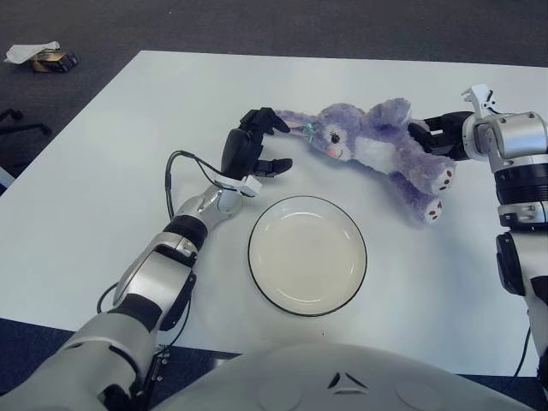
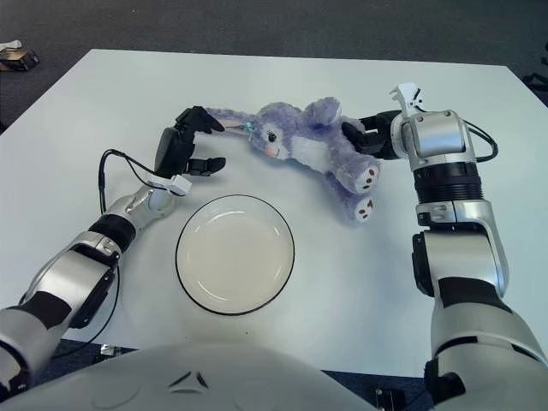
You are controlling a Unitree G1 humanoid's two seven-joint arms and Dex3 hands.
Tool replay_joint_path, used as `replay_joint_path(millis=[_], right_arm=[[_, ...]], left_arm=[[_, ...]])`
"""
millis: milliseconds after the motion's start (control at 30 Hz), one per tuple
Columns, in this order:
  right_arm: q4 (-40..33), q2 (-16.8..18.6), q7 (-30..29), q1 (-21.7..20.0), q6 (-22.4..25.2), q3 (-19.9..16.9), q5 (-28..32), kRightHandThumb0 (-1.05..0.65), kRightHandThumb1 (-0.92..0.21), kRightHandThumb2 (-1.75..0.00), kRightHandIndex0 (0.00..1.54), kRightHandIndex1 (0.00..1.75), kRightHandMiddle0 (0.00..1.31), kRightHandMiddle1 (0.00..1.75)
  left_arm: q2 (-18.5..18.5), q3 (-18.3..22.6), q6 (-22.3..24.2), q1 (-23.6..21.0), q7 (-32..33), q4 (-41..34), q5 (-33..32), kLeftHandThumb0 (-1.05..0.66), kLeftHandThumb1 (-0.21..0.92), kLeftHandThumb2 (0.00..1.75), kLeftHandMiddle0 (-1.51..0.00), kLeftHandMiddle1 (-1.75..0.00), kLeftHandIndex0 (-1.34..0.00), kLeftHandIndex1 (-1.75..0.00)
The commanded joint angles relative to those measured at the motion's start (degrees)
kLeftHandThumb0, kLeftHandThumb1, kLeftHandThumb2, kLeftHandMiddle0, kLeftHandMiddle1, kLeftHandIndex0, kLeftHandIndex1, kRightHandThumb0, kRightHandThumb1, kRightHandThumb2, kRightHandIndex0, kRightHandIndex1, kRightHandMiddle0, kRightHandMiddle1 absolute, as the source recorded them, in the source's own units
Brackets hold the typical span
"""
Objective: Put the doll into the plate.
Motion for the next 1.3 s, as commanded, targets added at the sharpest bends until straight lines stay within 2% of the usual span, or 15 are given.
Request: replay_joint_path(millis=[0, 133, 233, 300, 400, 533, 600, 667, 767, 800, 900, 1000, 1067, 1200, 1267], right_arm=[[1.74, 1.51, -0.56, -2.97, 2.31, 0.16, -0.33, 0.0, -0.09, -1.55, 0.82, 1.65, 0.54, 1.75], [4.38, 1.87, 0.49, -4.8, 1.12, 1.46, -0.57, 0.0, -0.1, -1.57, 0.79, 1.72, 0.53, 1.75], [6.92, 2.18, 1.43, -6.46, 0.15, 2.46, -0.8, 0.0, -0.12, -1.54, 0.79, 1.7, 0.51, 1.75], [8.06, 2.18, 2.22, -7.03, -1.21, 3.84, -1.54, 0.0, -0.13, -1.52, 0.79, 1.68, 0.5, 1.75], [12.6, 2.2, 5.14, -8.48, -6.55, 7.44, -3.6, 0.0, -0.14, -1.49, 0.81, 1.63, 0.5, 1.75], [16.65, 3.12, 6.65, -10.22, -8.01, 7.36, -3.88, 0.0, -0.12, -1.5, 0.83, 1.61, 0.51, 1.75], [18.19, 3.44, 7.38, -10.97, -8.16, 7.46, -4.07, 0.0, -0.17, -1.47, 0.74, 1.67, 0.49, 1.75], [19.53, 3.64, 8.51, -11.55, -8.84, 8.37, -4.75, 0.0, -0.3, -1.34, 0.57, 1.72, 0.46, 1.75], [22.41, 4.44, 10.22, -12.33, -11.03, 10.22, -6.25, 0.0, -0.36, -1.27, 0.49, 1.74, 0.44, 1.75], [23.14, 4.59, 10.51, -12.57, -11.37, 10.25, -6.45, 0.0, -0.35, -1.28, 0.49, 1.74, 0.45, 1.75], [27.22, 5.89, 8.81, -14.19, -9.63, 5.99, -4.49, 0.0, -0.31, -1.33, 0.51, 1.74, 0.49, 1.75], [30.21, 6.79, 7.15, -15.61, -8.07, 2.77, -3.25, 0.0, -0.42, -1.21, 0.43, 1.75, 0.41, 1.74], [32.07, 7.29, 6.67, -16.51, -7.52, 1.72, -3.01, 0.0, -0.58, -1.01, 0.33, 1.75, 0.31, 1.74], [33.71, 7.6, 8.32, -17.58, -7.69, 2.57, -4.13, 0.0, -0.75, -0.79, 0.21, 1.75, 0.19, 1.74], [33.7, 7.56, 9.96, -17.58, -8.85, 3.91, -5.02, 0.0, -0.79, -0.74, 0.19, 1.75, 0.17, 1.74]], left_arm=[[1.9, -4.89, 4.97, 2.77, 8.85, 3.91, 6.52, -0.6, 0.64, 0.82, -0.07, -1.13, -0.01, -1.14], [2.55, -8.74, 8.58, 0.33, 16.82, 5.14, 10.91, -0.61, 0.62, 0.82, -0.05, -1.03, 0.0, -1.05], [2.96, -11.39, 10.9, -1.31, 21.26, 6.33, 13.37, -0.59, 0.59, 0.84, -0.04, -0.97, 0.0, -1.03], [3.25, -12.71, 11.81, -2.43, 22.78, 7.43, 14.19, -0.59, 0.58, 0.85, -0.05, -0.94, 0.0, -1.03], [3.82, -14.51, 13.49, -5.04, 24.22, 9.4, 15.24, -0.58, 0.59, 0.86, -0.05, -0.88, 0.0, -1.02], [4.07, -16.49, 15.02, -7.33, 25.96, 10.83, 15.9, -0.56, 0.6, 0.86, -0.08, -0.81, 0.0, -1.0], [4.09, -17.35, 15.6, -8.16, 26.56, 11.28, 16.04, -0.54, 0.6, 0.87, -0.09, -0.78, 0.0, -0.99], [4.08, -18.21, 16.31, -8.99, 27.14, 11.62, 16.25, -0.52, 0.59, 0.89, -0.1, -0.74, 0.0, -0.98], [3.71, -19.53, 18.23, -10.46, 28.05, 12.06, 16.9, -0.5, 0.58, 0.89, -0.09, -0.71, 0.0, -0.96], [3.62, -19.83, 18.58, -10.72, 28.22, 12.18, 16.94, -0.49, 0.58, 0.9, -0.09, -0.7, 0.0, -0.95], [3.32, -20.76, 19.8, -11.42, 28.47, 12.52, 16.97, -0.48, 0.58, 0.9, -0.08, -0.69, 0.0, -0.93], [3.11, -21.38, 20.56, -11.81, 28.47, 12.8, 16.7, -0.48, 0.59, 0.9, -0.08, -0.67, 0.0, -0.91], [2.87, -21.69, 21.17, -12.02, 28.43, 13.02, 16.5, -0.47, 0.59, 0.9, -0.07, -0.66, 0.0, -0.88], [2.26, -22.07, 22.37, -12.54, 28.08, 13.52, 16.05, -0.48, 0.6, 0.9, -0.06, -0.64, 0.0, -0.82], [2.04, -22.12, 22.82, -12.79, 27.67, 13.76, 15.82, -0.49, 0.61, 0.88, -0.06, -0.62, 0.0, -0.79]])
